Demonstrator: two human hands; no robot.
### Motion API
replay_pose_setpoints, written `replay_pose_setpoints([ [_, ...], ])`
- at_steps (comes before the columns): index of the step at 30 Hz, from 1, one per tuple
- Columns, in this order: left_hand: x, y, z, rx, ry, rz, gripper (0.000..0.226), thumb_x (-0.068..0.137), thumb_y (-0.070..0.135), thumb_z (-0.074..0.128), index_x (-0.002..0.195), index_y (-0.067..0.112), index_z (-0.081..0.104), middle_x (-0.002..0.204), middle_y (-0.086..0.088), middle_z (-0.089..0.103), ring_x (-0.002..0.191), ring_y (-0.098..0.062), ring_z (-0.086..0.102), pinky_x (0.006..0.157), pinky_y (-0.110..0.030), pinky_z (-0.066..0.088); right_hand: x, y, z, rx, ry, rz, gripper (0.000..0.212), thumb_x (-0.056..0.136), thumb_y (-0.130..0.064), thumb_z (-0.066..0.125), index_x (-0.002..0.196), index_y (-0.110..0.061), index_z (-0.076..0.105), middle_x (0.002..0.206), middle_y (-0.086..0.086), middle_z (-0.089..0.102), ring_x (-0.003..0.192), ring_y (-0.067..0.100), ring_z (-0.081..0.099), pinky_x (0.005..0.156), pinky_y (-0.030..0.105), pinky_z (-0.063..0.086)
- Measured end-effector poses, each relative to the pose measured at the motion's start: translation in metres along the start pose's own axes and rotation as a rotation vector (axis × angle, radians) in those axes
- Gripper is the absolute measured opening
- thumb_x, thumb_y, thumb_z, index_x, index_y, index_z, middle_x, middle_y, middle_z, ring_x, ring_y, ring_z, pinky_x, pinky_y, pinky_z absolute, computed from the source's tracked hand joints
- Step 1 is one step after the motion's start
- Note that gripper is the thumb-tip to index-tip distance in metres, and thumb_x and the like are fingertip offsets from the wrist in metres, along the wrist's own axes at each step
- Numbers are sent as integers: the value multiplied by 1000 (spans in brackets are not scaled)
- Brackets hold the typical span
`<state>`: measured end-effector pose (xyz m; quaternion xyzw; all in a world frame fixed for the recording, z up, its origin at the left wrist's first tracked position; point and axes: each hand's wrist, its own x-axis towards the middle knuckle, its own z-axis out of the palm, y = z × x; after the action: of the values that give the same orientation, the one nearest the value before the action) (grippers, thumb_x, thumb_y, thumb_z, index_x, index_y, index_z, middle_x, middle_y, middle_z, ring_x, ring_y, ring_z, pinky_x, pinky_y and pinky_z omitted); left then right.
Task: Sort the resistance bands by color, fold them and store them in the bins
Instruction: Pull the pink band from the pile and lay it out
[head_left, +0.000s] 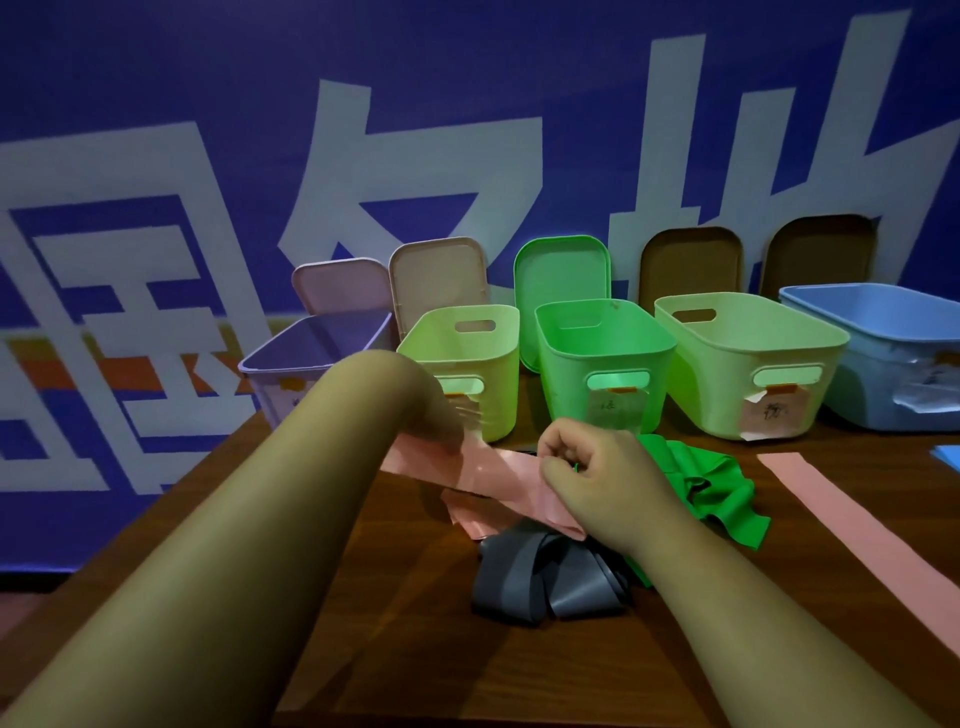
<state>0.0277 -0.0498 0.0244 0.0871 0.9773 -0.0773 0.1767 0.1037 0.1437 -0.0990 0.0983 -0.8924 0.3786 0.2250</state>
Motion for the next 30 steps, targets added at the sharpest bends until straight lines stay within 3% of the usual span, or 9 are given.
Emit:
replay_pose_setpoints([
  [3,9,-11,5,29,88,149,42,100,49,62,127,18,69,121,-4,68,105,-23,64,89,-35,50,1,1,0,127,-15,32,10,90,-19,61,82,-26,62,67,3,59,64,21,53,64,45,48],
  [7,12,-20,17,-267,264,373,28,103,42,64,122,24,74,116,8,71,104,-12,66,94,-34,55,0,-7,-2,290,-78,78,11,85,-27,51,83,-19,58,78,14,53,69,12,44,65,39,36],
  [9,13,-22,24,-378,344,427,23,102,38,66,117,24,76,112,10,73,100,-8,68,95,-34,57,0,-9,-2,313,-99,85,11,85,-27,49,83,-19,56,75,6,49,72,11,43,68,37,35],
  [11,15,-23,33,-486,371,440,18,102,36,67,111,24,76,102,9,75,92,-10,71,90,-38,61,0,-8,-2,324,-100,92,11,85,-28,49,84,-20,56,76,0,48,74,10,43,70,37,34],
  [14,13,-22,45,-670,294,457,16,104,35,65,110,25,75,97,7,78,86,-11,75,84,-39,65,1,-8,-2,338,-82,96,10,85,-29,49,85,-21,56,79,6,50,74,11,43,70,38,33],
  [18,9,-13,56,-734,262,486,16,104,36,66,107,24,76,94,6,79,84,-11,76,79,-37,66,-1,-9,-1,342,-101,73,12,88,-30,51,91,-20,58,81,7,51,75,13,45,71,39,35],
  [25,10,-9,55,-769,415,404,7,97,23,75,96,21,82,83,4,80,74,-12,76,67,-29,64,-2,-8,0,394,-89,94,11,91,-32,58,93,-23,64,88,1,64,82,10,55,76,38,43],
  [30,0,-7,36,-643,602,427,7,98,27,74,100,25,80,86,12,76,70,-1,72,65,-22,61,0,-1,4,388,-29,159,6,101,-27,66,98,-32,64,92,-15,71,87,1,64,77,30,48],
])
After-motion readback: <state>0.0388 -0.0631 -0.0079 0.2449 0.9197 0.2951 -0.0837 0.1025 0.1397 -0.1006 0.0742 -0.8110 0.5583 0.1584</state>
